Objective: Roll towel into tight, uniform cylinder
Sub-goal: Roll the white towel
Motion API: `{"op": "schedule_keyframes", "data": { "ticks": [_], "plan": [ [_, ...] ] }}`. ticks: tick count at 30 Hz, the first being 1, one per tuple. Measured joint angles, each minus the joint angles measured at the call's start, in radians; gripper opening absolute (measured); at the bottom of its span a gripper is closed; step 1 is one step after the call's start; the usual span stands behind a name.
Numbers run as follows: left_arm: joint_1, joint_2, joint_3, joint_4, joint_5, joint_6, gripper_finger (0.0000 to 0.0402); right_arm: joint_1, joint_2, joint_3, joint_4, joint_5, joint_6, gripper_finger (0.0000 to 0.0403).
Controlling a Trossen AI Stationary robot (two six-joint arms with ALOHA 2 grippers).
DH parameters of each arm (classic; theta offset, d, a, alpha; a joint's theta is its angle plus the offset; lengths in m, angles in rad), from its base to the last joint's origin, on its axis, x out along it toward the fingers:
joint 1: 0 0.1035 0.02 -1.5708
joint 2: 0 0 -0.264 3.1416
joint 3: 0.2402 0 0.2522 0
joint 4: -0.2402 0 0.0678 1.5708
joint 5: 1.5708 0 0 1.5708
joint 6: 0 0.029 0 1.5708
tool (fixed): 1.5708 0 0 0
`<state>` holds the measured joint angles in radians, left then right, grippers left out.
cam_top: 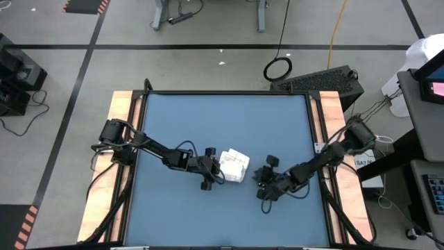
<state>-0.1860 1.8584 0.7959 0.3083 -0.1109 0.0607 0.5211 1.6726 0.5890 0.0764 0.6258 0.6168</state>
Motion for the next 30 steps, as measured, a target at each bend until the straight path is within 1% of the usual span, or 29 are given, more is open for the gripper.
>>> {"op": "schedule_keyframes", "data": {
  "ticks": [2, 4, 7, 8, 9, 13, 15, 18, 20, 22, 23, 25, 28, 30],
  "plan": [
    [0.000, 0.000, 0.000, 0.000, 0.001, 0.000, 0.0177, 0.013, -0.053, -0.002, -0.052, 0.035, 0.026, 0.0098],
    [0.000, 0.000, 0.000, 0.000, 0.003, 0.000, 0.0177, 0.031, -0.101, -0.001, -0.028, 0.118, 0.029, 0.0098],
    [0.001, 0.001, 0.001, -0.002, 0.015, 0.000, 0.0177, 0.054, -0.113, 0.002, 0.123, 0.279, -0.002, 0.0098],
    [0.001, 0.001, 0.006, -0.008, 0.021, 0.000, 0.0177, 0.057, -0.106, 0.002, 0.186, 0.321, -0.020, 0.0098],
    [0.001, 0.001, 0.011, -0.012, 0.030, 0.000, 0.0177, 0.057, -0.095, 0.002, 0.262, 0.339, -0.044, 0.0098],
    [0.000, 0.003, 0.024, -0.021, 0.041, 0.006, 0.0177, 0.034, -0.016, 0.002, 0.545, 0.343, -0.179, 0.0104],
    [0.000, 0.003, 0.024, -0.019, 0.055, 0.008, 0.0177, 0.019, 0.034, 0.003, 0.698, 0.324, -0.263, 0.0110],
    [0.000, 0.003, 0.025, -0.025, 0.061, 0.008, 0.0177, -0.016, 0.118, 0.006, 0.887, 0.239, -0.354, 0.0118],
    [0.000, 0.003, 0.026, -0.029, 0.061, 0.008, 0.0177, -0.042, 0.167, 0.026, 0.952, 0.194, -0.365, 0.0122],
    [0.000, 0.003, 0.026, -0.030, 0.061, 0.007, 0.0177, -0.061, 0.202, 0.066, 0.941, 0.160, -0.365, 0.0125],
    [0.000, 0.003, 0.026, -0.031, 0.061, 0.007, 0.0177, -0.068, 0.216, 0.087, 0.905, 0.153, -0.357, 0.0125],
    [0.000, 0.003, 0.026, -0.035, 0.061, 0.006, 0.0177, -0.074, 0.232, 0.129, 0.798, 0.169, -0.307, 0.0126],
    [0.000, 0.003, 0.026, -0.038, 0.061, 0.008, 0.0177, -0.080, 0.231, 0.181, 0.601, 0.172, -0.183, 0.0124],
    [0.000, 0.003, 0.026, -0.038, 0.060, 0.009, 0.0177, -0.080, 0.229, 0.203, 0.504, 0.176, -0.118, 0.0122]
  ]
}}
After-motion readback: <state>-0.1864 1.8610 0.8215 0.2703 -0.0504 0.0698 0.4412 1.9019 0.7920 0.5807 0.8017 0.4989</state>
